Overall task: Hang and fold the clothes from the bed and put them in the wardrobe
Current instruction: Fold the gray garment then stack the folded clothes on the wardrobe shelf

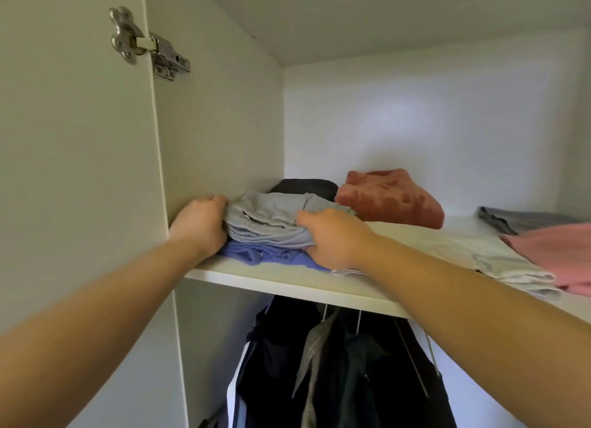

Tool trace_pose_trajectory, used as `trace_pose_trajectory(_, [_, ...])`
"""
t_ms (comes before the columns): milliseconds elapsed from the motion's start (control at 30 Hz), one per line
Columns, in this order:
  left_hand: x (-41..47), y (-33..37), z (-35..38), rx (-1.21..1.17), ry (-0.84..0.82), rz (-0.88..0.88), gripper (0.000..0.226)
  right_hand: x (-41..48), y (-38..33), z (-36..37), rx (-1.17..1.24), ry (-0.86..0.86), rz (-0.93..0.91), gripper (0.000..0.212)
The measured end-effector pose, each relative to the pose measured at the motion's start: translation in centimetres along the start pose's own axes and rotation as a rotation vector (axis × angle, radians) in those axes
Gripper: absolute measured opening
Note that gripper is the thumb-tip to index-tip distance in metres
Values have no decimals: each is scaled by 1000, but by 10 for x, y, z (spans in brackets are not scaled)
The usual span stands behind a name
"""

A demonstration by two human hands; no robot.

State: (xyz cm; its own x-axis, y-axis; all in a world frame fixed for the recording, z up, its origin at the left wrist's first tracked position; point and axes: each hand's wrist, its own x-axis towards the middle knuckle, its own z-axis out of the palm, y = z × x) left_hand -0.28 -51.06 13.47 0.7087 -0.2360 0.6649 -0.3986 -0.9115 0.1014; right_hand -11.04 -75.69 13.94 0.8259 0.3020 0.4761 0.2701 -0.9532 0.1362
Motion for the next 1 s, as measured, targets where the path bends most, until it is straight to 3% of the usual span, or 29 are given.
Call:
trace_pose_trajectory(100, [11,14,-7,42,66,-169,20,-1,4,1,127,50,100,23])
trace_pose_trajectory(200, [26,22,-16,35,73,-224,14,-2,7,2,222,89,171,26])
trace_pose_trajectory(300, [39,20,-26,-222,35,-153,19,-4,8,2,217,89,173,30])
trace_pose_trajectory(367, [43,14,-32,-271,40,-98,24,-5,8,3,187,65,163,32])
trace_pose_trajectory(500, [40,3,-44,49,-1,243,2,-7,5,3,131,0,100,28])
trace_pose_trajectory(567, [34,4,-47,226,-141,227,6,-8,3,1,81,-29,63,29])
trace_pose_trajectory(667, [26,16,-50,574,-502,164,8,-9,2,-1,43,-63,33,32])
trace_pose_trajectory(767, [42,32,-67,685,-721,159,18,-9,1,0,27,-82,27,35])
trace_pose_trajectory(833, [65,44,-77,627,-681,116,19,-8,1,-1,24,-80,25,35])
trace_pose_trajectory(933, [88,69,-66,541,-436,98,27,-10,2,-2,49,-71,26,34])
trace_pose_trajectory(1000, [93,87,-45,388,-402,60,34,-10,3,-1,80,-64,39,34])
